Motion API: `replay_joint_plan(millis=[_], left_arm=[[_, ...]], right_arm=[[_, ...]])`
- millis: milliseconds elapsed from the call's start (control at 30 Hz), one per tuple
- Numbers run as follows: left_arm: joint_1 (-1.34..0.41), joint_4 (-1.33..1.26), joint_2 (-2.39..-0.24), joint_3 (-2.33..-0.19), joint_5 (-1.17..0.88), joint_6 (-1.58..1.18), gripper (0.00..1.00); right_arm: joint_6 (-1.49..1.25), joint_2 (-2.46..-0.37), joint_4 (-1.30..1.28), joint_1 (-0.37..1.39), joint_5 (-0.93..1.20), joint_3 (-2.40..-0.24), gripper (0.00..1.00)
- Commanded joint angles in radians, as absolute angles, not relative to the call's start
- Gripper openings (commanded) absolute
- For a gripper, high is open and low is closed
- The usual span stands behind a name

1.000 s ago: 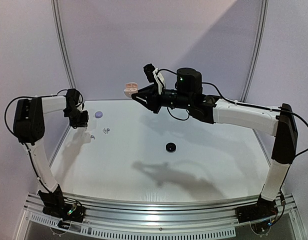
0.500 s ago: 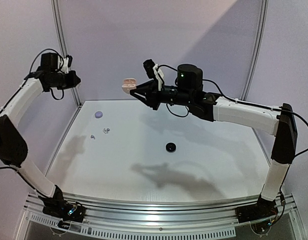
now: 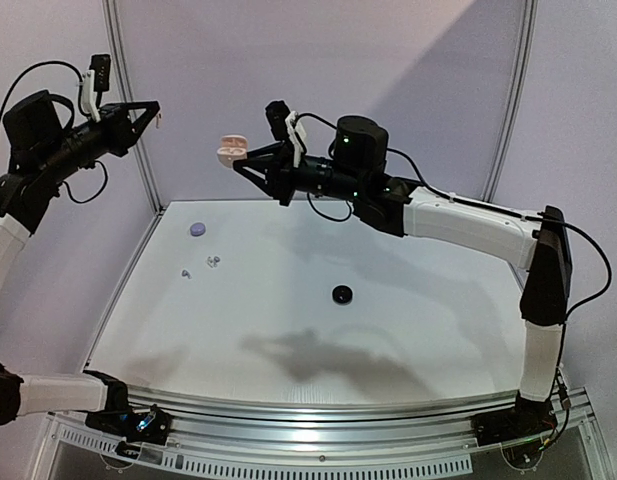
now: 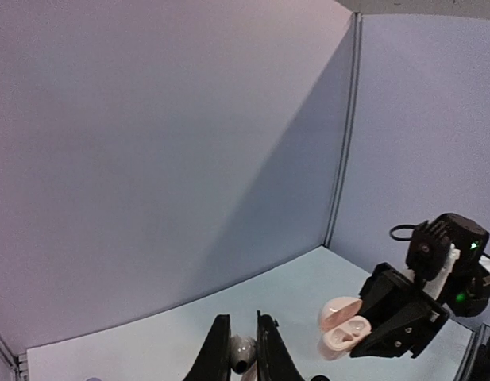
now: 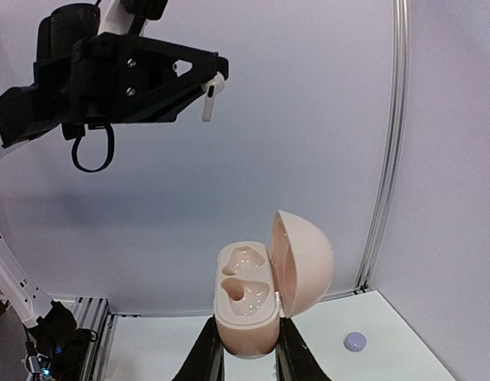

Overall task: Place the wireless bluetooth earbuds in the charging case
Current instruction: Insert the left earbud into the left side groove of the charging case.

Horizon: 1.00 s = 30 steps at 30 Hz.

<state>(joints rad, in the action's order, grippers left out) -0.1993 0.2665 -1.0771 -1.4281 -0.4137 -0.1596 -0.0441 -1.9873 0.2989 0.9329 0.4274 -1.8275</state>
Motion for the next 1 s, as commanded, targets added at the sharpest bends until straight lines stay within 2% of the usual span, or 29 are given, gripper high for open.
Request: replay_joint_plan(millis=[0, 367, 967], left_arm=[[-0.276, 0.126, -0.999, -1.299, -0.573, -0.19, 0.0], [-0.434, -0.117, -0.921, -1.128, -0.634, -0.199, 0.0], [-0.443, -0.231, -0.909, -1.036, -0.546, -0.234, 0.0]], right_arm=[[-0.019, -2.044, 0.339, 0.971, 0.391, -1.893, 0.0], [0.067, -2.047, 0.327, 1.037, 0.336, -1.901, 0.0], [0.057, -1.998, 0.407, 1.066, 0.317, -1.875, 0.0]])
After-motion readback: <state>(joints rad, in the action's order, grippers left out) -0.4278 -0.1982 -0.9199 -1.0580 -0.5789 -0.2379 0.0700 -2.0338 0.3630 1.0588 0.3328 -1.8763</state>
